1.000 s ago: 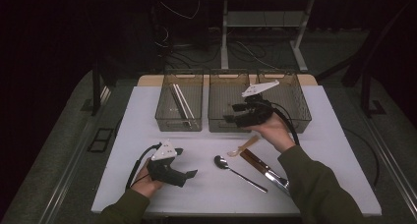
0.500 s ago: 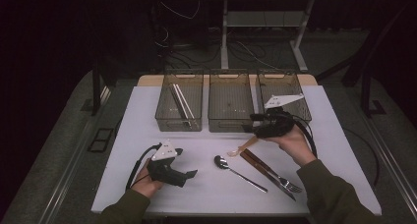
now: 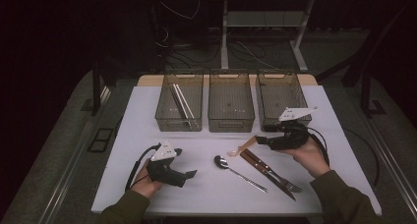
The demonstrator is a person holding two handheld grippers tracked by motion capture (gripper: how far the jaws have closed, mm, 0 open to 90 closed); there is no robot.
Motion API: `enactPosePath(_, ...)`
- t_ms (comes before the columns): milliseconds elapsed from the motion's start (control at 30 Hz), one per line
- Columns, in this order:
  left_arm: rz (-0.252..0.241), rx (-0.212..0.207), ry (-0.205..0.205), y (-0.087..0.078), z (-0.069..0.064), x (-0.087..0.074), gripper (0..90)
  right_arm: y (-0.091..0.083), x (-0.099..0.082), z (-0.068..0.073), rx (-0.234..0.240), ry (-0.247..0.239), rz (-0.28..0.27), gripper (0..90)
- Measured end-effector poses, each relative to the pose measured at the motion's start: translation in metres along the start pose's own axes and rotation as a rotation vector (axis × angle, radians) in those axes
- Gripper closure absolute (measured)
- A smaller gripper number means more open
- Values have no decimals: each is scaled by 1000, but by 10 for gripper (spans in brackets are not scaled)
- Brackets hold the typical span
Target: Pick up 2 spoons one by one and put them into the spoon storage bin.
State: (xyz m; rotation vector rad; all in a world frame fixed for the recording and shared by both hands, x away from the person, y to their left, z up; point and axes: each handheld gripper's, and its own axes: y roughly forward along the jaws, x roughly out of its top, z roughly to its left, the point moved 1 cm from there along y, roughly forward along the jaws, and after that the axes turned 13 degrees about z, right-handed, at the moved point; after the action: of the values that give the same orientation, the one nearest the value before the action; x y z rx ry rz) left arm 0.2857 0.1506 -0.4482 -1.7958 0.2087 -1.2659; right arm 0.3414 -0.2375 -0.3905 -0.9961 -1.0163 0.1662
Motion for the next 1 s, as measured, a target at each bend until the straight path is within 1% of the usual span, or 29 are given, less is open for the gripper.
enactPosePath(67, -8, -2, -12, -1, 0, 0, 70, -1, -5, 1, 0, 3, 4, 408)
enactPosePath(400, -12, 4, -7, -2, 0, 0, 70, -4, -33, 4, 11, 18, 39, 412)
enactPosePath(633, -15, 3, -6, -2, -1, 1, 70, -6, -49, 11, 29, 28, 54, 436)
enactPosePath(733, -15, 4, -8, -1, -1, 1, 70, -7, -54, 15, 34, 22, 63, 438)
enactPosePath(767, -16, 7, -6, -1, -1, 2, 70, -7, -56, 15, 35, 23, 61, 438)
enactPosePath(833, -31, 2, -14, 0, -2, 3, 70, -7, -59, 16, 37, 27, 65, 436)
enactPosePath(867, -27, 8, -11, 0, -3, 4, 70, -8, -61, 16, 35, 31, 67, 433)
enactPosePath(933, -28, 18, -11, 1, -3, 5, 76, -9, -64, 15, 38, 34, 57, 418)
enactPosePath(1000, -26, 10, -4, 2, -3, 6, 77, -10, -69, 13, 45, 34, 44, 392)
